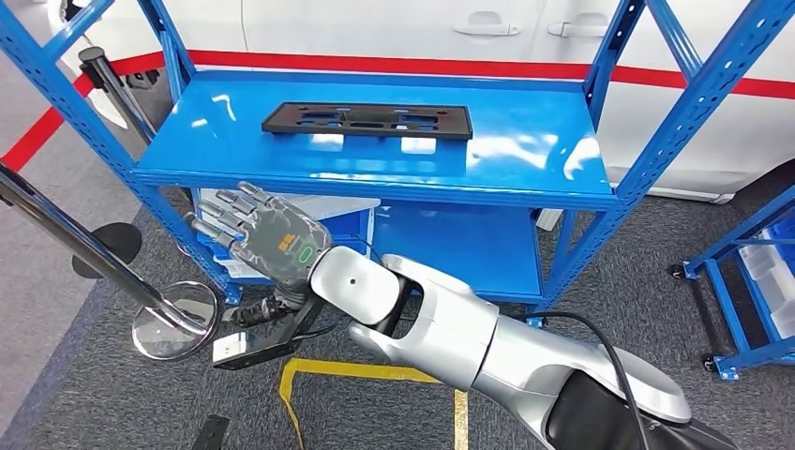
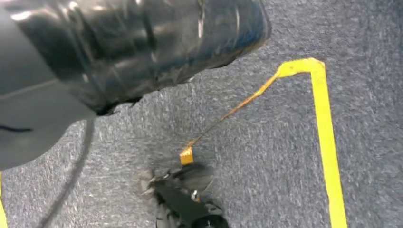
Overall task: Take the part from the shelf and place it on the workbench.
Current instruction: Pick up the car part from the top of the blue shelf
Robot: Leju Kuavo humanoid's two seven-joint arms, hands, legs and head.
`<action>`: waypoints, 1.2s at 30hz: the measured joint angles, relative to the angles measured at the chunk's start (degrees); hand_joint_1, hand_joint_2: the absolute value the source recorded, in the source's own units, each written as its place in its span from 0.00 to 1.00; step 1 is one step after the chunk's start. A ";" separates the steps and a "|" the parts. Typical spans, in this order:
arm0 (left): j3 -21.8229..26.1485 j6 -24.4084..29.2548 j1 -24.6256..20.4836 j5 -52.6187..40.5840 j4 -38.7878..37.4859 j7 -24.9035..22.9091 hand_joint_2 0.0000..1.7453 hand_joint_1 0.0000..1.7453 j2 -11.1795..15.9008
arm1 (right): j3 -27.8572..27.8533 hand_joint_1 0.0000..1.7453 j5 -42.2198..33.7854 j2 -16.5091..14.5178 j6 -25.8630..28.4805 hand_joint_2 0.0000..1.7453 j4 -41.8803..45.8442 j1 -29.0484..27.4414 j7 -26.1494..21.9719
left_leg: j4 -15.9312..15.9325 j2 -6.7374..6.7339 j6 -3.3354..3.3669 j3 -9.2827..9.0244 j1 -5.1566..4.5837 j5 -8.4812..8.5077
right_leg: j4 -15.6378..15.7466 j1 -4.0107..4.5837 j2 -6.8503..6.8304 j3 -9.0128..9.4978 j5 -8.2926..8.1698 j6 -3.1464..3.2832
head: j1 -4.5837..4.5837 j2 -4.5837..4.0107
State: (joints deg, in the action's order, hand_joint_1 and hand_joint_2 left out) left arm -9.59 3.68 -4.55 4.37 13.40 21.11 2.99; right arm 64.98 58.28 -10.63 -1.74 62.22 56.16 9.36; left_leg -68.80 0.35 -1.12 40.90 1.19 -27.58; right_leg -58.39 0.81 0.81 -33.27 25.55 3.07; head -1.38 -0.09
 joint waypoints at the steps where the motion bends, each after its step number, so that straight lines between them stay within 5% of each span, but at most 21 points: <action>1: -0.02 -0.04 -0.04 0.00 0.00 -0.01 0.00 0.00 0.01 | 0.00 0.00 0.02 -0.01 0.03 0.00 -0.14 0.00 0.00 | 3.77 -0.01 0.29 -1.43 -0.08 2.23 | -0.13 0.01 0.04 0.47 0.49 -0.14 | 0.02 0.00; 3: -0.05 -0.09 -0.24 -0.01 0.00 -0.01 0.00 0.00 0.02 | 0.00 0.00 0.05 -0.02 0.10 0.00 -0.39 0.07 0.00 | 9.22 -0.02 0.98 -3.92 -0.50 3.97 | -0.31 0.08 0.07 0.97 1.26 -0.65 | 0.04 0.00; 8: -0.11 -0.30 -0.20 0.25 0.00 -0.04 0.00 0.00 0.09 | -0.02 0.00 0.01 -0.10 0.10 0.00 -0.68 0.21 -0.03 | 11.05 0.06 2.58 -5.73 -0.43 2.66 | -2.42 0.13 -0.03 0.75 2.20 -2.15 | 0.21 0.00; 12: -0.28 -0.42 -0.28 0.51 0.00 -0.07 0.00 0.00 0.09 | -0.02 0.00 -0.12 -0.27 -0.31 0.00 -1.00 0.41 -0.15 | 11.22 0.05 3.17 -7.15 -0.23 1.63 | -15.05 -0.62 -0.23 -6.94 7.05 -3.31 | 0.37 0.00; 13: -0.34 -0.45 -0.22 0.53 0.00 -0.08 0.00 0.00 0.10 | -0.02 0.00 -0.16 -0.27 -0.39 0.00 -1.16 0.37 -0.19 | 11.21 0.06 3.12 -7.57 -0.21 1.27 | -16.95 -0.81 -0.24 -8.68 7.08 -3.44 | 0.36 0.00; 15: -0.40 -0.54 -0.09 0.55 0.00 -0.09 0.00 0.00 0.11 | -0.02 0.00 -0.25 -0.31 -0.44 0.00 -1.52 0.36 -0.25 | 11.20 0.14 2.91 -8.79 -0.11 0.36 | -14.72 -1.05 -0.27 -9.16 3.67 -3.49 | 0.38 0.00; 17: -0.45 -0.60 -0.07 0.55 -0.01 -0.09 0.00 0.00 0.11 | -0.02 0.00 -0.26 -0.40 -0.45 0.00 -1.93 0.47 -0.26 | 11.23 0.25 2.45 -10.23 0.01 -0.70 | -7.06 -1.00 -0.30 -6.76 -1.71 -3.23 | 0.36 0.00; 18: -0.50 -0.61 -0.14 0.55 -0.01 -0.08 0.00 0.00 0.11 | -0.02 0.00 -0.26 -0.45 -0.47 0.00 -2.15 0.57 -0.26 | 11.26 0.31 2.13 -10.58 0.05 -1.12 | -3.68 -0.80 -0.34 -5.68 -2.90 -2.99 | 0.38 0.00; 23: -0.62 -0.70 -0.17 0.56 -0.02 -0.10 0.00 0.00 0.09 | -0.02 0.00 -0.25 -0.94 -0.57 0.00 -2.96 0.81 -0.27 | 10.16 0.12 0.38 -11.24 0.12 -1.98 | 0.01 -0.45 -0.24 -3.23 -2.46 -0.90 | 0.26 0.00; 25: -0.64 -0.73 -0.40 0.54 -0.02 -0.09 0.00 0.00 0.02 | -0.02 0.00 -0.25 -1.24 -0.56 0.00 -3.15 1.02 -0.28 | 5.85 0.00 0.14 -9.04 0.15 -3.20 | 0.46 -0.61 -0.25 -1.91 -1.94 -0.32 | 0.01 0.00; 27: -0.72 -0.75 -0.53 0.55 -0.02 -0.09 0.00 0.00 0.04 | -0.02 0.00 -0.25 -1.42 -0.56 0.00 -3.37 1.09 -0.28 | -1.17 -0.03 -0.02 -4.30 0.12 -5.49 | 0.54 -0.45 -0.24 -1.07 -1.15 0.02 | -0.16 0.00; 29: -0.78 -0.69 -0.24 0.58 -0.02 -0.10 0.00 0.00 0.11 | -0.02 0.00 -0.25 -1.45 -0.55 0.00 -3.74 0.99 -0.28 | -4.70 -0.03 0.01 -0.41 0.09 -6.47 | 0.52 -0.23 -0.11 0.01 -0.16 0.09 | -0.16 0.00; 30: -0.79 -0.63 -0.06 0.61 -0.02 -0.11 0.00 0.00 0.14 | -0.02 0.00 -0.24 -1.45 -0.54 0.00 -3.95 0.95 -0.31 | -3.69 -0.03 0.15 0.23 0.08 -5.28 | 0.51 -0.14 -0.04 0.77 0.41 0.07 | -0.15 0.00; 33: -0.84 -0.39 0.10 0.74 -0.07 -0.11 0.00 0.00 0.14 | -0.02 0.00 -0.07 -1.45 -0.51 0.00 -4.45 0.94 -0.43 | 6.59 -0.10 0.89 -1.60 -0.18 3.00 | 0.42 0.04 0.05 2.86 2.29 -0.35 | -0.17 0.00; 35: -0.89 -0.33 0.05 0.80 -0.14 -0.11 0.00 0.00 0.14 | -0.02 0.00 0.07 -1.52 -0.50 0.00 -4.74 0.94 -0.46 | 10.34 -0.11 1.39 -2.56 -0.59 4.96 | 0.29 0.12 0.11 3.37 3.21 -0.94 | -0.13 0.00; 36: -0.91 -0.31 0.05 0.85 -0.15 -0.10 0.00 0.00 0.14 | -0.02 0.00 0.11 -1.59 -0.49 0.00 -4.83 0.97 -0.47 | 10.60 -0.12 1.61 -2.84 -0.72 4.38 | 0.28 0.15 0.13 3.66 3.46 -1.21 | -0.13 0.00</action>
State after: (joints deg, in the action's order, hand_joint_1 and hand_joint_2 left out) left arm -10.50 3.37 -4.49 5.22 13.25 21.02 3.13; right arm 64.96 58.40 -12.22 -2.23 57.39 57.14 8.89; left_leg -58.20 0.24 0.49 38.06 0.47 -23.20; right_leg -58.11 0.97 0.95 -29.61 29.01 1.87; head -1.51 -0.09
